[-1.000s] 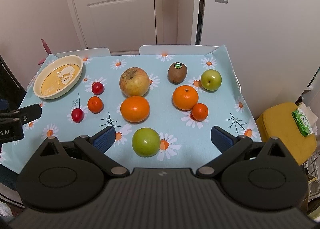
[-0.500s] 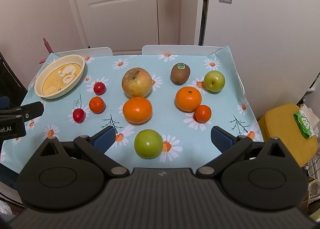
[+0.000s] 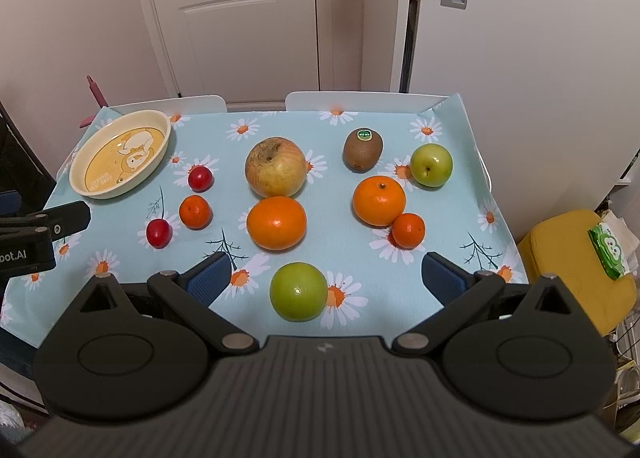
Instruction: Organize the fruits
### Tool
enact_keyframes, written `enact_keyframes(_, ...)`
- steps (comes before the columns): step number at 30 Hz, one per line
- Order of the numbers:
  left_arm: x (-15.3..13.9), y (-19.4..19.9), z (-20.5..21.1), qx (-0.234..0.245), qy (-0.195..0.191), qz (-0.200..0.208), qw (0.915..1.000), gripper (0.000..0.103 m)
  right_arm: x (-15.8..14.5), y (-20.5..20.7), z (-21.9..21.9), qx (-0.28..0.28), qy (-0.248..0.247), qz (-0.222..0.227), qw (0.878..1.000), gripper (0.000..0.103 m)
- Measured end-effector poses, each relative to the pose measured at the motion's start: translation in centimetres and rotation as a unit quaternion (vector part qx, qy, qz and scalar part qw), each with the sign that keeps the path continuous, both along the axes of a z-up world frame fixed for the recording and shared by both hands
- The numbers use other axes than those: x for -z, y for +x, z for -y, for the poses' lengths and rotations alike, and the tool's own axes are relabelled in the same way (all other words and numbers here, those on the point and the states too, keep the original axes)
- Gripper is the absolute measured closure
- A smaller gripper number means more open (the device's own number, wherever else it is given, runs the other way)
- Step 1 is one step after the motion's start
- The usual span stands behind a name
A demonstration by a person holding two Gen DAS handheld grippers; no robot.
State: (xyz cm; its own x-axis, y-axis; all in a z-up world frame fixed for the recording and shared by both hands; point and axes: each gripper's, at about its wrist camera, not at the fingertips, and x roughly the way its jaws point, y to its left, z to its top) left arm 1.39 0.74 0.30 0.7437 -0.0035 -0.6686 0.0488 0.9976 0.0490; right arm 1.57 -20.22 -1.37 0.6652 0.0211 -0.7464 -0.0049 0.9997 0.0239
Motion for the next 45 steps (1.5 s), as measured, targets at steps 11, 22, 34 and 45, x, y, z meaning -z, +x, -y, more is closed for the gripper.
enact_keyframes(11, -0.1, 0.1, 0.0, 0.0, 0.001, 0.0, 1.0, 0.0, -0.2, 0.3, -0.1, -0.002, 0.002, 0.001, 1.0, 0.0)
enact_keyframes(22, -0.2, -0.2, 0.3, -0.007, 0.013, 0.003, 0.9999, 0.0, -0.3, -0.2, 0.3, -0.014, -0.001, 0.006, 1.0, 0.0)
enact_keyframes(34, 2.5, 0.3, 1.0, 0.003, 0.059, 0.0, 0.9982, 0.0, 2.9, 1.2, 0.9, -0.075, 0.005, -0.011, 0.997, 0.0)
enact_keyframes(45, 8.6, 4.0, -0.4, 0.091, 0.069, -0.016, 0.9933, 0.005, 8.1, 1.9, -0.3, -0.072, 0.019, -0.026, 0.997, 0.0)
